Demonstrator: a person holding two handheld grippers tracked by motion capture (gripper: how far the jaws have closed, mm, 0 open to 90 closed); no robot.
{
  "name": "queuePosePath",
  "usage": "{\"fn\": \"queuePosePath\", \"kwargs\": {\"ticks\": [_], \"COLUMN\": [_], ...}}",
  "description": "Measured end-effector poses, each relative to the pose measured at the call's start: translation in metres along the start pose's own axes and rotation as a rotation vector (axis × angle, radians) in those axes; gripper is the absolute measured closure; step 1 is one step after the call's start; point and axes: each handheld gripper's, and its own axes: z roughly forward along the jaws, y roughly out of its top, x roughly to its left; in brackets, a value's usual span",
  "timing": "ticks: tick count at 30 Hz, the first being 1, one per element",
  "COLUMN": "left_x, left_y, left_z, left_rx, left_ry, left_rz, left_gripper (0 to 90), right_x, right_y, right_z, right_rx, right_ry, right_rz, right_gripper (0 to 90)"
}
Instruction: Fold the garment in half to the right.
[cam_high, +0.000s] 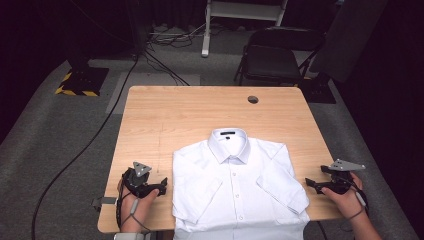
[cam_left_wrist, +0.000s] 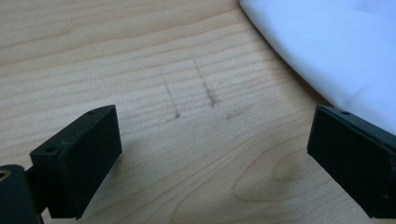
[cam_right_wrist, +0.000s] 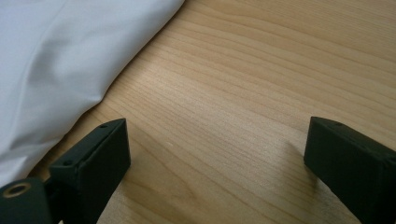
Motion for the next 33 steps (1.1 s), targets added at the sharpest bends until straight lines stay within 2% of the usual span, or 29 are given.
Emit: {"fn": "queuePosePath", "kwargs": {"ticks": [6, 10, 14, 20, 33], "left_x": [-0.009, -0.014, -0.018, -0.025, -0.032], "left_y": [0.015, 0.026, 0.034, 0.045, 0.062], "left_z": [-0.002, -0.003, -0.002, 0.007, 0.042], "left_rx": [-0.038, -0.053, -0.083, -0.067, -0.024], "left_ry": [0.002, 0.000, -0.007, -0.031, -0.043], "left_rz": [0.039, 0.087, 0.115, 0.149, 0.155], "left_gripper": [6.1, 9.7, 13.5, 19.1, 19.4], "right_x": [0.000, 0.000, 0.000, 0.000, 0.000], "right_y": [0.000, 0.000, 0.000, 0.000, 0.000], "right_z": [0.000, 0.000, 0.000, 0.000, 0.000], "right_rx": [0.000, -0.001, -0.001, -0.001, -0.002], "right_ry": [0.000, 0.001, 0.002, 0.002, 0.007], "right_rz": [0.000, 0.000, 0.000, 0.000, 0.000], "right_gripper": [6.8, 6.9, 6.9, 6.9, 7.3]}}
